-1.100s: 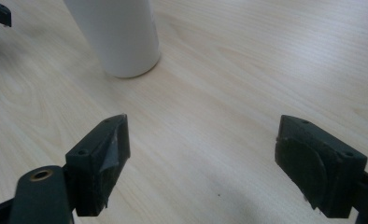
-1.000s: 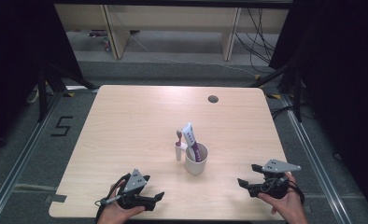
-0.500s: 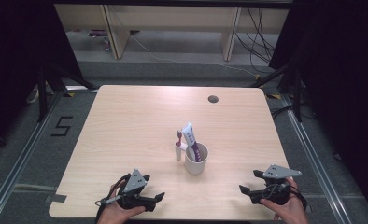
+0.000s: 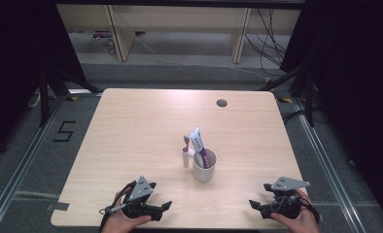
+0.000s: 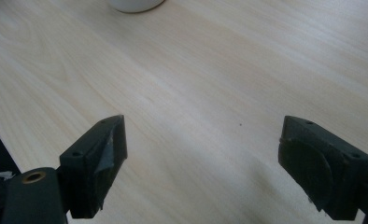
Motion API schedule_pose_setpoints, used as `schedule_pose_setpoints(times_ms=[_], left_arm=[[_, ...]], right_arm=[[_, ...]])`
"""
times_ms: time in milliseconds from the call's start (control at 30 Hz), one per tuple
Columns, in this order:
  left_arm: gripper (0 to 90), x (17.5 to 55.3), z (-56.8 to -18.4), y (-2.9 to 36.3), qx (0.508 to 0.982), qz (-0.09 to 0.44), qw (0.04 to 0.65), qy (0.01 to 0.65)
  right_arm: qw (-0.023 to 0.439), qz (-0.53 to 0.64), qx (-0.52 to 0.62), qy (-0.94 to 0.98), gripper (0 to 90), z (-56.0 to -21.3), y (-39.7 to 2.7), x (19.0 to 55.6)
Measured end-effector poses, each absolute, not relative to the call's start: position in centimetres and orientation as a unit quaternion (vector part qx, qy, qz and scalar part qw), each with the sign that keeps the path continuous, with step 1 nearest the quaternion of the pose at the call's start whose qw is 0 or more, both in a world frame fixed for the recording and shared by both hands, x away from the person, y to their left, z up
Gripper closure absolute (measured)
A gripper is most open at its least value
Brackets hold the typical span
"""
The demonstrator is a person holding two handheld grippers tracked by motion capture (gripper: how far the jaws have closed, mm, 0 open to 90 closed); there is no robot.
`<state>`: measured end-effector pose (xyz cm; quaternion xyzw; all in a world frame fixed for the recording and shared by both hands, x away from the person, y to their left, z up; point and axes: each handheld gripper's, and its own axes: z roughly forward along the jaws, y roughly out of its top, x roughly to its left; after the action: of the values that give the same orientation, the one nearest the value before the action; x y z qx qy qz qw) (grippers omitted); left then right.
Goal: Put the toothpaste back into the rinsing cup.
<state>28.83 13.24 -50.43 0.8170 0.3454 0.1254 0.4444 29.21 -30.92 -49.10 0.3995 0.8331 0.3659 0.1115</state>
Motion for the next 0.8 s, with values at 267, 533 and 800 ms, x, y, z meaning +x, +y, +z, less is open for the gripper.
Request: schedule_pose_setpoints(times_ms=[267,533,800], left_arm=[[15.5,28.90,-50.45,13.37,0.823,0.132,0.436,0.339],[15.4,28.90,-50.41,13.44,0.826,0.133,0.430,0.341],[15.5,28.89,-50.62,13.32,0.818,0.137,0.435,0.351]], right_arm=[[0.114,0.348,0.395,0.843,16.3,-49.42,-31.18,29.22],[0.112,0.351,0.400,0.839,16.3,-49.59,-31.06,29.17],[0.104,0.338,0.404,0.844,16.3,-49.39,-31.24,29.23]])
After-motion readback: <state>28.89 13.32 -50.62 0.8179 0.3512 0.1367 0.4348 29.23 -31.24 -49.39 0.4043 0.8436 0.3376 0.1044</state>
